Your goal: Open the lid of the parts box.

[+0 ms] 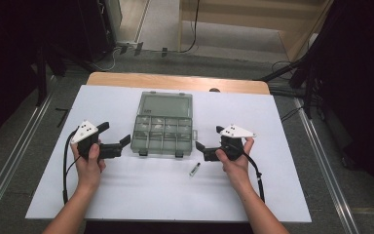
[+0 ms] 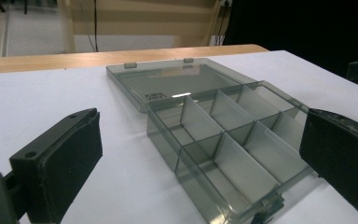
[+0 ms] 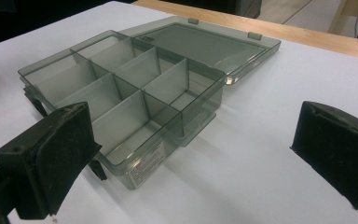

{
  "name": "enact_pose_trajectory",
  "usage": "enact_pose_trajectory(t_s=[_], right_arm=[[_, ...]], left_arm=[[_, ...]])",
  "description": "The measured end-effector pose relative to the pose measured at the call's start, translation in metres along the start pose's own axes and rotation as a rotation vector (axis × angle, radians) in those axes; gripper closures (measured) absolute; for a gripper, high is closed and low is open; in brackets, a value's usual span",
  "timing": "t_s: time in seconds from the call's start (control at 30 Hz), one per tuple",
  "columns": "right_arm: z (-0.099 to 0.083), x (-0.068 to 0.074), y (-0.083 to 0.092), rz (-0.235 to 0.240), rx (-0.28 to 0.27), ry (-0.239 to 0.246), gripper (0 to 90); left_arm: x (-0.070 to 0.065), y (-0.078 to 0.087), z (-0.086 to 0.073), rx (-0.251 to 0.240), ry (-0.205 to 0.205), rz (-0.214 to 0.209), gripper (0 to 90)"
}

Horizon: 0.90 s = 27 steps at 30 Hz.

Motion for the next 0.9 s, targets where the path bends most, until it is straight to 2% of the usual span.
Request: enact_pose_trajectory(t_s=[0.53, 0.7, 0.9], right_arm=[[-0.006, 0.002, 0.003, 0.014, 0.016, 0.014, 0.0], [-0.007, 0.002, 0.005, 0.012, 0.02, 0.019, 0.0], [-0.005, 0.002, 0.009, 0.015, 0.014, 0.029, 0.0]], left_arm=[[-0.007, 0.033, -0.017, -0.006, -0.03, 0.026, 0.0], [-0.011, 0.039, -0.02, -0.01, -0.027, 0.02, 0.0], [-0.012, 0.046, -0.027, 0.002, -0.029, 0.031, 0.0]])
Point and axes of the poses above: each handheld gripper's, and its own axes: y roughly backward along the jaws, z roughly out of its top, x roughly to its left, the point moved 8 cm from there along -y, roughly forward along the jaws, and after that the axes turned 7 degrees about -z, right-handed, at the moved point
